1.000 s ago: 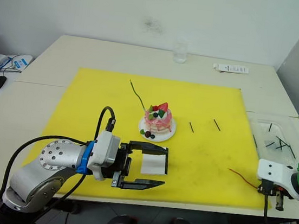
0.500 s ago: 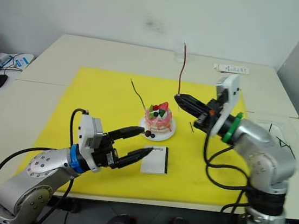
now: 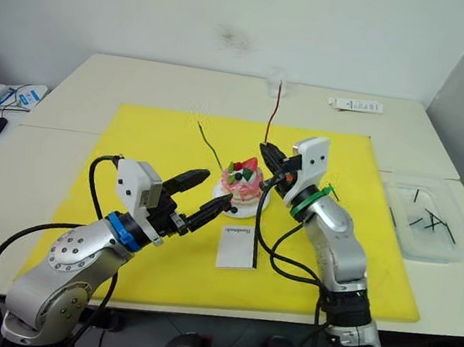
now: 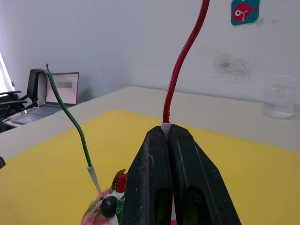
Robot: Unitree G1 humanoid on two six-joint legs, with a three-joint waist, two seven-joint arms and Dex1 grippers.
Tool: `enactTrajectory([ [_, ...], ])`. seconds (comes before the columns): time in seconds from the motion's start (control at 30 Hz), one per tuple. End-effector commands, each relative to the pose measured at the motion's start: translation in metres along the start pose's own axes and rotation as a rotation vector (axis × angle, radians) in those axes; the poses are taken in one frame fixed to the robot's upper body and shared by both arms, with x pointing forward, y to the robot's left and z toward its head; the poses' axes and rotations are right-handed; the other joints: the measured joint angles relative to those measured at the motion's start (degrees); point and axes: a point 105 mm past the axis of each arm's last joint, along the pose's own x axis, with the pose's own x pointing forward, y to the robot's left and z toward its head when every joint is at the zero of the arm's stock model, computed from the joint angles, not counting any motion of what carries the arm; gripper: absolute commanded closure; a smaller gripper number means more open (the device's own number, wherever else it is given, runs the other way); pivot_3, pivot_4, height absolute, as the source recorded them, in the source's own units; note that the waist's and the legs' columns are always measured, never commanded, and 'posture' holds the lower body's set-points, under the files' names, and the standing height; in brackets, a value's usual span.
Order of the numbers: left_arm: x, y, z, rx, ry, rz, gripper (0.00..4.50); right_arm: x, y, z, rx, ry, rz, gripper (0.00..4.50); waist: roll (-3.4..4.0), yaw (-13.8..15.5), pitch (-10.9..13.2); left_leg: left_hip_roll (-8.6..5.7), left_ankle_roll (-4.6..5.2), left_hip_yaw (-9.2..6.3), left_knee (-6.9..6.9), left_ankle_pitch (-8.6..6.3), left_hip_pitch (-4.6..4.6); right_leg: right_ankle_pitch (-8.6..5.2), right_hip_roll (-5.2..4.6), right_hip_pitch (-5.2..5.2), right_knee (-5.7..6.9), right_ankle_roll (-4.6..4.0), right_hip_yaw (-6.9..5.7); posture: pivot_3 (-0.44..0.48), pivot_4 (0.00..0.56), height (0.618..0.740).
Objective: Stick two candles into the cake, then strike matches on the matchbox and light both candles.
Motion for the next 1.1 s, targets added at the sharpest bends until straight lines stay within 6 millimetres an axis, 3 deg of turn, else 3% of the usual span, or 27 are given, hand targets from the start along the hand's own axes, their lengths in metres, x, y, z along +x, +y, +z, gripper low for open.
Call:
enactTrajectory([
  [0.03, 0.001, 0.001, 0.01, 0.029, -0.032, -0.003, 0.93, 0.001, 0.0, 0.004, -0.028, -0.054, -0.008, 4.49, 0.0, -0.06, 0.0, 0.0, 0.0, 0.0, 0.0, 0.0, -0.01, 0.0, 0.0, 0.0, 0.0, 0.0, 0.0, 0.0, 0.15, 0.74],
  [0.53, 0.001, 0.001, 0.011, 0.049, -0.015, -0.035, 0.93, 0.001, 0.0, -0.019, 0.036, -0.026, -0.037, 4.49, 0.01, -0.45, 0.01, 0.0, 0.0, 0.02, -0.02, 0.0, -0.02, -0.01, -0.02, -0.01, -0.03, -0.01, 0.02, 0.0, 0.15, 0.74],
  [1.1, 0.0, 0.002, 0.011, 0.051, -0.01, -0.038, 0.93, 0.005, 0.003, -0.019, 0.053, -0.033, -0.03, 4.49, 0.02, -0.79, 0.01, 0.01, 0.0, 0.01, -0.06, 0.0, -0.03, -0.02, -0.03, -0.02, -0.07, -0.02, 0.01, 0.0, 0.15, 0.74],
])
